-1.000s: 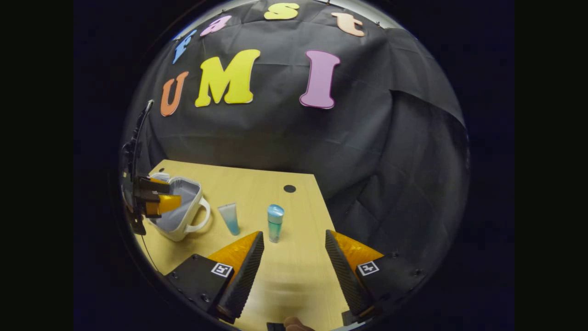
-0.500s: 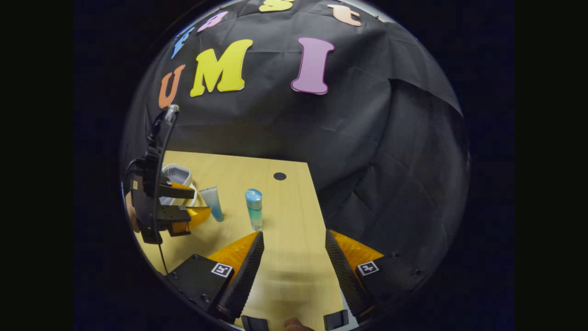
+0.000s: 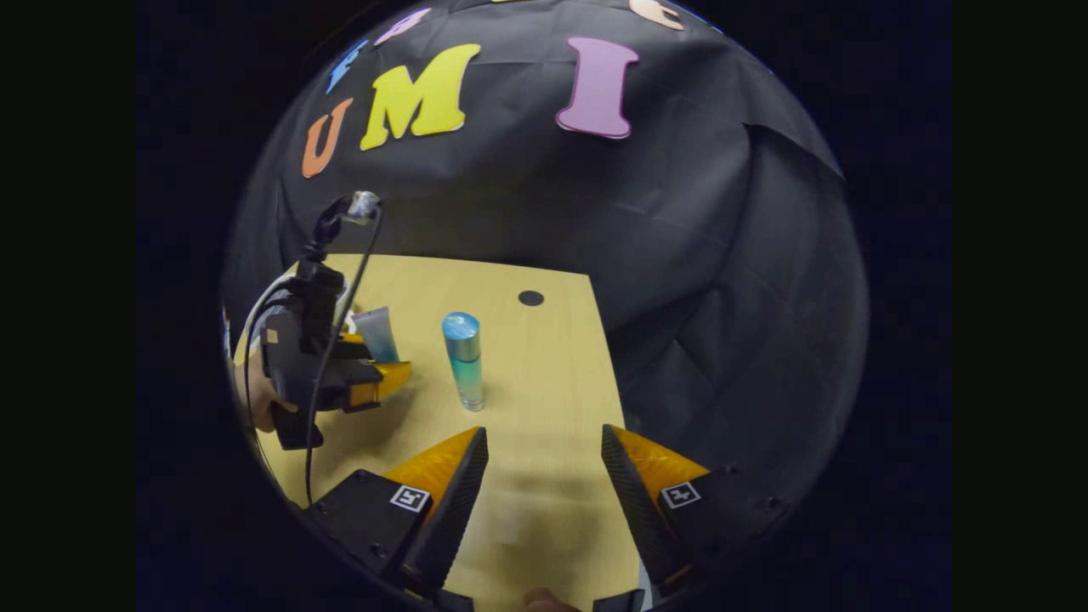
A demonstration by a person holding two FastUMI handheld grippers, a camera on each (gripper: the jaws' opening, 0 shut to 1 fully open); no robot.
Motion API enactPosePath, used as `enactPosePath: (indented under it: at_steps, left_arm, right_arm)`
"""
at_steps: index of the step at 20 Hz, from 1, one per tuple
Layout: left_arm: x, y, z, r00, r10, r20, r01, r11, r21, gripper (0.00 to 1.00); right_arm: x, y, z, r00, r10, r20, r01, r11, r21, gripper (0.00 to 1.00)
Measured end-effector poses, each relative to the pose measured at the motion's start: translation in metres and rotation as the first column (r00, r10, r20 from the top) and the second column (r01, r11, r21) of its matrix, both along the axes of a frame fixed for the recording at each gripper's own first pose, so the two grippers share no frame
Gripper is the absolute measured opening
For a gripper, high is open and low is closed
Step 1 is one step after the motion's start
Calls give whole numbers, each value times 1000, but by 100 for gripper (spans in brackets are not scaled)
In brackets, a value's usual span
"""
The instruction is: First open the suitcase, pack the skin care products into it, and then close the suitcase.
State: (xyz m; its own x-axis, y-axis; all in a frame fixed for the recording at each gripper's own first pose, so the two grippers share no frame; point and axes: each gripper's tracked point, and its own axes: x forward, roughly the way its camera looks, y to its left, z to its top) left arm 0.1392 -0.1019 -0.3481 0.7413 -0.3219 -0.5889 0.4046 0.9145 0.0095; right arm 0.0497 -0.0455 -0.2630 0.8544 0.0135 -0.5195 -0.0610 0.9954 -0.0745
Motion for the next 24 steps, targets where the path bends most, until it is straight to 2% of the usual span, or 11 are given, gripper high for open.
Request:
enactPosePath:
  at_steps: [1,5,6,7,8,10,13,20,23,24]
  left_arm:
    - [0,-2,-4,1000,-5,-13,5,1000,-13,71]
    - [5,-1,-5,1000,5,-2,-5,1000,-11,47]
    - [3,0,-4,1000,3,-6,-3,1000,-12,46]
    - [-1,-1,-4,1000,-5,-21,4,1000,-23,52]
    - [-6,-6,-4,999,-25,-40,24,999,-44,44]
    - [-11,-2,5,999,-23,-27,22,999,-22,43]
    - [-28,8,22,1000,18,-26,-18,999,-34,43]
    - [-63,54,58,996,83,-20,-83,996,-24,43]
    - [-76,78,83,996,91,23,-91,996,-1,43]
    - [-78,88,90,995,94,44,-95,995,14,43]
  right_arm:
    - [7,4,-3,1000,18,13,-18,1000,-6,79]
    - [38,27,-8,998,66,22,-66,998,2,79]
    - [44,34,-9,997,80,21,-80,997,0,80]
    - [49,38,-14,996,91,7,-91,996,-7,80]
    - [51,43,-16,995,102,-9,-102,995,-9,80]
    - [56,52,-15,993,114,-18,-114,993,5,79]
    - [67,60,-17,992,122,-17,-122,993,3,79]
    - [99,83,-48,993,78,-90,-74,996,53,78]
    - [110,84,-59,994,42,-104,-34,996,80,69]
    - [111,84,-61,993,37,-109,-27,995,95,63]
